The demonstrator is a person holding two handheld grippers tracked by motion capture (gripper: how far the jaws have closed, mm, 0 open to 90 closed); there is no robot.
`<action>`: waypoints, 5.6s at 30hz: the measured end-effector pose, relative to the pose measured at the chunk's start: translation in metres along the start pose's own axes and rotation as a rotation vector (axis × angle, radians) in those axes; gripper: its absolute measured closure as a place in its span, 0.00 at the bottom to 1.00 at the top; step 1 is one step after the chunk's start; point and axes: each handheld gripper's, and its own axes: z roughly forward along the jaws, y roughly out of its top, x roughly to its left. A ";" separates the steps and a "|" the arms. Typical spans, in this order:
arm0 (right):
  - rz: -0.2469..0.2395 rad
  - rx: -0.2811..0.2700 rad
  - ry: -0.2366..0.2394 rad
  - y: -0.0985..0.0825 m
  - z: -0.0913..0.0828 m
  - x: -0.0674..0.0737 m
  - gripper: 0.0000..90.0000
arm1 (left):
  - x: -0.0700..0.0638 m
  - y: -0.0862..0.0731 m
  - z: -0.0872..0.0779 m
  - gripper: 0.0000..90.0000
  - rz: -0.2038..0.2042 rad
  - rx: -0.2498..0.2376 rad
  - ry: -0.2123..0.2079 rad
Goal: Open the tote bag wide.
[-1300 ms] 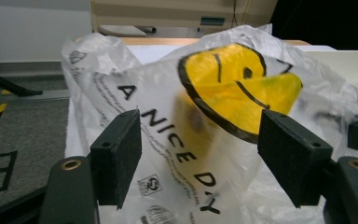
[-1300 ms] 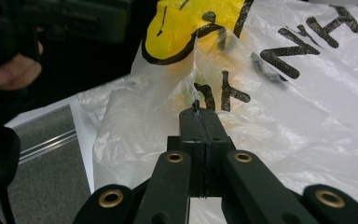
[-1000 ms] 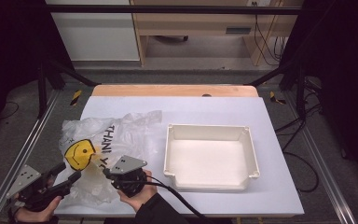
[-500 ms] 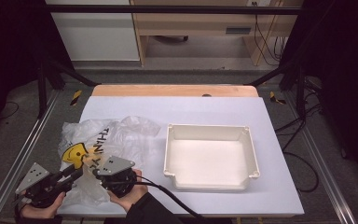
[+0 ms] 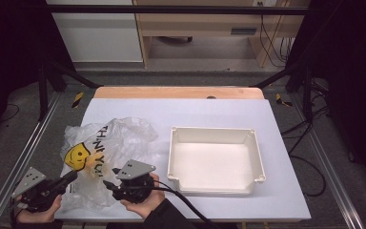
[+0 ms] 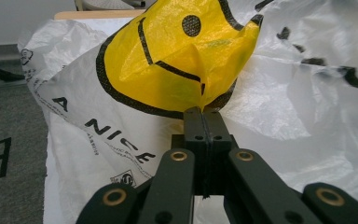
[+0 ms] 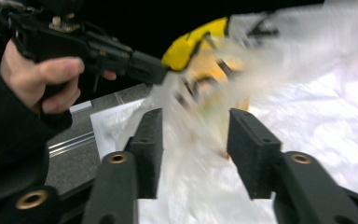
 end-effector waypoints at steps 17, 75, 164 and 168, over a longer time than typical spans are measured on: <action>0.004 0.141 0.022 -0.060 0.018 -0.001 0.70 | 0.012 -0.003 -0.005 1.00 -0.025 0.024 0.059; -0.004 0.085 0.057 -0.047 0.024 0.004 1.00 | -0.063 0.073 0.023 0.93 0.202 0.030 0.013; -0.015 0.205 0.050 -0.046 0.066 0.005 0.99 | 0.024 0.014 0.034 1.00 0.011 0.187 0.248; -0.013 0.224 0.057 -0.050 0.072 0.006 0.98 | 0.029 0.005 0.037 1.00 0.000 0.221 0.252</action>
